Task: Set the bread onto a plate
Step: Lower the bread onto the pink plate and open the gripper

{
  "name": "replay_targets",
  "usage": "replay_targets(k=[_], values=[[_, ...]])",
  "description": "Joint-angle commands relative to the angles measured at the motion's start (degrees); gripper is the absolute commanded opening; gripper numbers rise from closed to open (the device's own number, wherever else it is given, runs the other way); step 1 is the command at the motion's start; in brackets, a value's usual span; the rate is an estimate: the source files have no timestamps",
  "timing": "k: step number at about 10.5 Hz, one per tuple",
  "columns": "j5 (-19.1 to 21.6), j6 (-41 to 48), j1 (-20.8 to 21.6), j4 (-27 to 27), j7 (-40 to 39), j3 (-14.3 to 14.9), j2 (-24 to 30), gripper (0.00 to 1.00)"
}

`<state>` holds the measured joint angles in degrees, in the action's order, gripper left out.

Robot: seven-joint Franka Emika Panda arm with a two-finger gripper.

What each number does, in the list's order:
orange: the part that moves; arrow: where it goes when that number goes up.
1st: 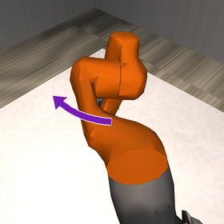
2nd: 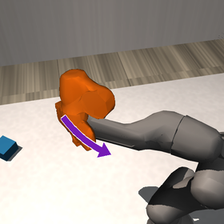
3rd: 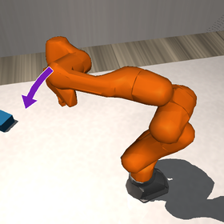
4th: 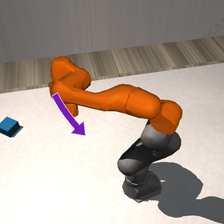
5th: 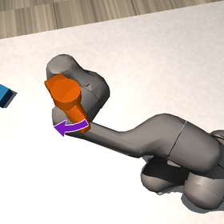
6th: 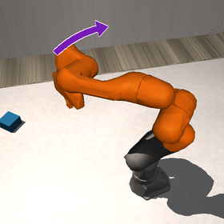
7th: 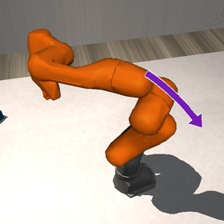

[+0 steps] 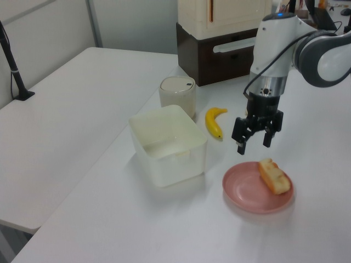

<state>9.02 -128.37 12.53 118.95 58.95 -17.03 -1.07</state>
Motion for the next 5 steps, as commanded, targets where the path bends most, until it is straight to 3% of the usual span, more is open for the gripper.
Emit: replay_targets(k=[1,3,5], values=[[-0.1,7.3,-3.1,-5.3,-6.3,0.5,0.5,1.0],[-2.1,18.5,-8.5,-11.3,-21.6,0.8,1.2,1.0],[-2.9,24.3,-13.1,-12.7,-38.8,3.4,4.4,1.0]])
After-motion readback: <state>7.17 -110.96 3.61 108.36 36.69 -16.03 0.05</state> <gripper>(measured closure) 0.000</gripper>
